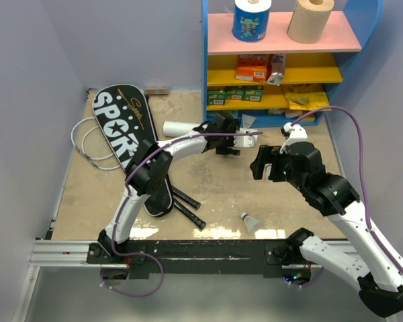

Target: Pack up the badminton gear

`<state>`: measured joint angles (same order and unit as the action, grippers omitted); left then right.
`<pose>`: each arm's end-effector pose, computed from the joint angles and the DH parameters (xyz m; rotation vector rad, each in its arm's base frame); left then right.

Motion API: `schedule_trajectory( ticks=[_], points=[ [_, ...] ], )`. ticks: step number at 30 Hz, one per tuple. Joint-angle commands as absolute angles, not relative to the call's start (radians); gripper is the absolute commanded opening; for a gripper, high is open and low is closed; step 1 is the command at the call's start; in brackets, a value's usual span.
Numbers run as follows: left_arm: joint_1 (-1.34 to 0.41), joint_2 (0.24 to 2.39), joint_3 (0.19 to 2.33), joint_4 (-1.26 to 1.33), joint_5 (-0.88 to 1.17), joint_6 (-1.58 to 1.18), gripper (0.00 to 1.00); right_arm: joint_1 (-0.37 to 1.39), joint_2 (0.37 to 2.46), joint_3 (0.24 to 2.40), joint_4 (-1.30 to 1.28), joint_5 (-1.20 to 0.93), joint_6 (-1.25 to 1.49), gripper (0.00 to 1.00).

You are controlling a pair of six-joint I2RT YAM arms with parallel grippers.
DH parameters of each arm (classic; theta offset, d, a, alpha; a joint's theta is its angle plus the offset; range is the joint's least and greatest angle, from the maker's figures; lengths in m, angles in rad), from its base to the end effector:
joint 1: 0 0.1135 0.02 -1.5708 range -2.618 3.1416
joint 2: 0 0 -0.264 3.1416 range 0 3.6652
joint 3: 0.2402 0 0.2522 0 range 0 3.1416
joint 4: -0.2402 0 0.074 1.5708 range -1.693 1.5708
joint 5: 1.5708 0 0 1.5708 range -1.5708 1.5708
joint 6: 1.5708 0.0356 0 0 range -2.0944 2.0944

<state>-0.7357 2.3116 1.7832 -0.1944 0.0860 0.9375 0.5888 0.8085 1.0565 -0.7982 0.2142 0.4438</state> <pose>0.3850 -0.3526 0.1642 1.7298 1.5012 0.0061 0.1316 0.0788 0.3658 -0.0264 2.1313 0.3890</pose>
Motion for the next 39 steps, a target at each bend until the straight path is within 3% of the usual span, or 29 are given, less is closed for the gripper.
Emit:
schedule_trajectory(
  ticks=[1,6,12,18,21,22,25,29,33,39],
  points=[
    [-0.733,2.378,1.825,-0.224,0.103,0.946,1.00,0.589,0.793,1.068,-0.810,0.201,0.462,0.99],
    [-0.726,2.419,1.855,-0.221,0.092,0.953,0.99,0.591,0.796,1.078,-0.819,0.190,0.471,0.99],
    [-0.718,2.451,1.864,-0.247,0.104,0.936,0.88,0.589,0.799,1.075,-0.821,0.179,0.472,0.99],
    [-0.718,2.468,1.844,-0.259,0.115,0.905,0.68,0.589,0.798,1.071,-0.818,0.166,0.479,0.99],
    [-0.718,2.465,1.835,-0.265,0.123,0.888,0.49,0.589,0.796,1.069,-0.816,0.153,0.482,0.99],
    [-0.719,2.464,1.833,-0.268,0.123,0.882,0.36,0.591,0.796,1.068,-0.816,0.153,0.483,0.99],
    [-0.729,2.444,1.816,-0.265,0.117,0.879,0.20,0.589,0.793,1.077,-0.821,0.147,0.488,0.99],
    [-0.758,2.399,1.807,-0.261,0.074,0.880,0.16,0.589,0.781,1.088,-0.833,0.150,0.492,0.99],
    [-0.799,2.346,1.807,-0.288,0.040,0.884,0.00,0.591,0.766,1.111,-0.857,0.163,0.497,0.99],
    [-0.851,2.273,1.813,-0.357,0.002,0.862,0.00,0.591,0.733,1.161,-0.902,0.173,0.511,0.99]
  ],
)
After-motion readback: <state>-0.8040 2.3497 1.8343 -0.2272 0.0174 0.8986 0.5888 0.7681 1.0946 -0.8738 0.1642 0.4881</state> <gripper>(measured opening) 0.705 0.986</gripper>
